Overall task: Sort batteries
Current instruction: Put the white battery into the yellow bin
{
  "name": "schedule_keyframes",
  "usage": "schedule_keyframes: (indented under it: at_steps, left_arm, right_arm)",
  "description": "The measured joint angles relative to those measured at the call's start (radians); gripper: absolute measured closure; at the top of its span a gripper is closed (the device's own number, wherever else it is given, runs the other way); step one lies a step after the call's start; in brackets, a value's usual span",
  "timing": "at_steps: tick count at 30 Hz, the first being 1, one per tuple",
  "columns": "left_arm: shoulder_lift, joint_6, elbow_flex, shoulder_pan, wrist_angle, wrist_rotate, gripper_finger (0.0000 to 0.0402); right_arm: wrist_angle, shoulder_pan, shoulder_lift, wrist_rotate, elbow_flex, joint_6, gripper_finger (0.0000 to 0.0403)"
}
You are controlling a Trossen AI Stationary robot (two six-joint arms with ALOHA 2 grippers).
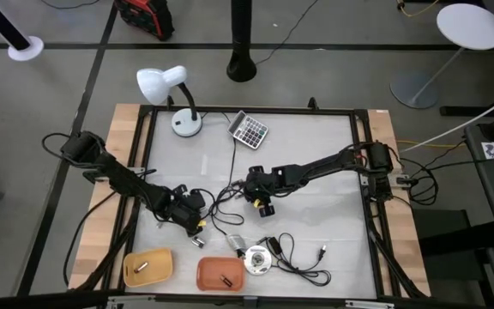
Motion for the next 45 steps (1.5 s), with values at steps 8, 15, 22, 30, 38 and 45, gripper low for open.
schedule_keyframes:
  at_steps: [8,15,22,30,38,45]
  left_arm:
    - [0.000,0.004,0.000,0.000,0.043,0.012,0.0384]
    - [0.000,0.007,0.000,-0.002,0.115,0.050,0.0384]
    - [-0.029,0.040,0.001,-0.002,0.164,0.065,0.0384]
    - [-0.167,0.061,0.002,-0.002,0.159,0.087,0.0384]
    - [-0.321,-0.009,0.002,-0.009,0.154,0.267,0.0373]
    - [-0.424,-0.279,0.002,-0.069,0.157,0.386,0.0377]
  right_arm:
    - [-0.005,0.001,0.002,-0.003,0.000,0.000,0.0352]
    - [-0.006,0.001,0.000,-0.043,0.000,0.012,0.0389]
    - [-0.057,0.002,0.002,-0.051,0.028,0.023,0.0389]
    - [-0.142,0.003,0.005,-0.053,0.100,0.018,0.0400]
    - [-0.223,0.003,0.005,-0.053,0.157,0.017,0.0400]
    - [-0.225,0.003,0.004,-0.053,0.158,0.018,0.0398]
